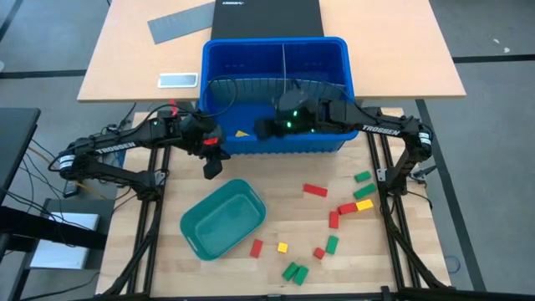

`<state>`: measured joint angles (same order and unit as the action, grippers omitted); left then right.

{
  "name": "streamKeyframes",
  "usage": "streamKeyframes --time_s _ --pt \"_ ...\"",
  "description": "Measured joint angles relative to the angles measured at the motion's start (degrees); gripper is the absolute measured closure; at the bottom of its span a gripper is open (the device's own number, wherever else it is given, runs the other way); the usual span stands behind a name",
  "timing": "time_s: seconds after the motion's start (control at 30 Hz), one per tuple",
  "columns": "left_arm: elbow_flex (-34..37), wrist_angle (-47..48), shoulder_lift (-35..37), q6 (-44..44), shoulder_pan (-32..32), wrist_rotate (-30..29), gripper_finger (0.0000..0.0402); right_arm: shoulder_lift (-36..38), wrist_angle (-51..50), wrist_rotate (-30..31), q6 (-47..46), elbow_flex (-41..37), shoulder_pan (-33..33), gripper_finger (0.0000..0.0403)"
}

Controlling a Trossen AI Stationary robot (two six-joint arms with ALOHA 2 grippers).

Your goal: Sort Items/Unsort Items

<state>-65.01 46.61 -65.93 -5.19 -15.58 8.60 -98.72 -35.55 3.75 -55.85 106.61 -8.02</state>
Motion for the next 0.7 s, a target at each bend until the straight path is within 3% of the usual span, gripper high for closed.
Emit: streamKeyframes --time_s 0.17,0.43,0.7 --pt "0.0 0.0 0.0 0.4 0.0 0.0 0.0401 0.0 -20.8 2.5 -3.8 0.0 4.9 0.0398" --pt "0.0 0.0 0.0 1.7 0.0 0.0 0.0401 0.0 -53.6 1.7 -18.4 -0.3 14.0 0.0397" --pt "0.0 -0.1 0.0 1.8 0.0 0.0 0.0401 0.6 -54.4 -6.5 -17.7 -10.6 19.1 0.0363"
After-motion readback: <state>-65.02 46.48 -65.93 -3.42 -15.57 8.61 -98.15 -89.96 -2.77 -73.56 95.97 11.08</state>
